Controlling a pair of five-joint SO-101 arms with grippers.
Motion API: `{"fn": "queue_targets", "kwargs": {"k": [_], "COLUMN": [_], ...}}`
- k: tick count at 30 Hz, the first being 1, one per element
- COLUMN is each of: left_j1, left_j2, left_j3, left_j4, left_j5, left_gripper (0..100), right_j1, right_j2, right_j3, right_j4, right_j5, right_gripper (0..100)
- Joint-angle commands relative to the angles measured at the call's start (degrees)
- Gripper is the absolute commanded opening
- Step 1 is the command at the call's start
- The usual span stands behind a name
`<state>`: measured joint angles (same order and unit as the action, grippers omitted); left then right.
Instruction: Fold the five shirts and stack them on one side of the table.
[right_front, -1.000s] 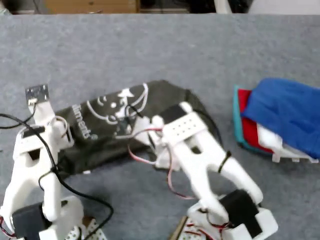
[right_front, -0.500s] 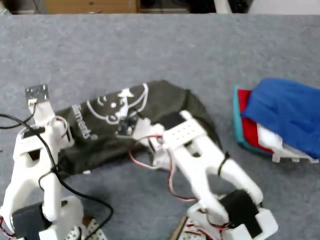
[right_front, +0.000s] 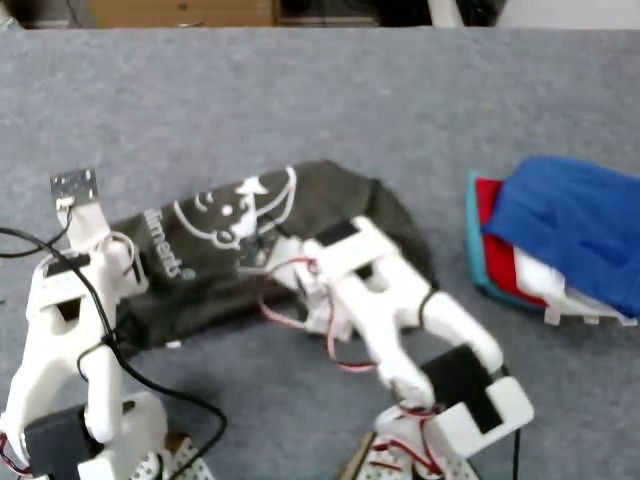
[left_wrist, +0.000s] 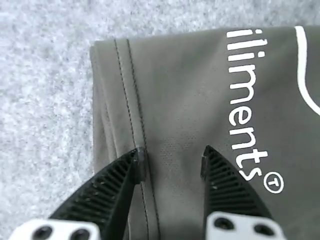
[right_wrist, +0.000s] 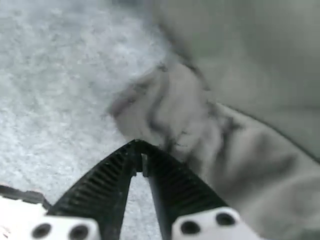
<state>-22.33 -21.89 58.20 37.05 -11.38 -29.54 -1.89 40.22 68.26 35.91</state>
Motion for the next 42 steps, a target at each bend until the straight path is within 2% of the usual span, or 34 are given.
{"fn": "queue_targets", "kwargs": {"k": [1, 8, 13, 19, 26, 35, 42], "left_j1": [-0.26, -0.26, -0.18, -0.18, -0.18, -0.18, -0.18], "left_j2": [-1.98, -1.98, -1.98, -1.98, -1.98, -1.89, -1.89], "left_j3": [-0.18, -0.18, -0.18, -0.18, -0.18, -0.26, -0.26], "left_j4": [-0.97, -0.97, -0.97, -0.97, -0.97, -0.97, -0.97], "left_j5": [-0.18, -0.18, -0.18, -0.18, -0.18, -0.18, -0.18], "left_gripper": [19, 19, 19, 19, 19, 19, 19], "right_j1": [2.33, 2.42, 2.59, 4.79, 7.60, 7.96, 2.42], "right_j2": [-1.63, -11.03, -7.87, 3.03, 8.75, 5.85, -1.45], "right_j3": [-4.88, -10.42, -6.46, -6.37, -9.63, -12.70, -14.55], "right_j4": [4.40, 12.66, 4.92, -0.35, -0.62, 4.40, 11.16], "right_j5": [0.53, 2.11, 4.22, 4.31, 4.22, 2.73, 2.11], "right_gripper": [0.5, 1.7, 14.7, 14.7, 0.2, 0.4, 0.4]}}
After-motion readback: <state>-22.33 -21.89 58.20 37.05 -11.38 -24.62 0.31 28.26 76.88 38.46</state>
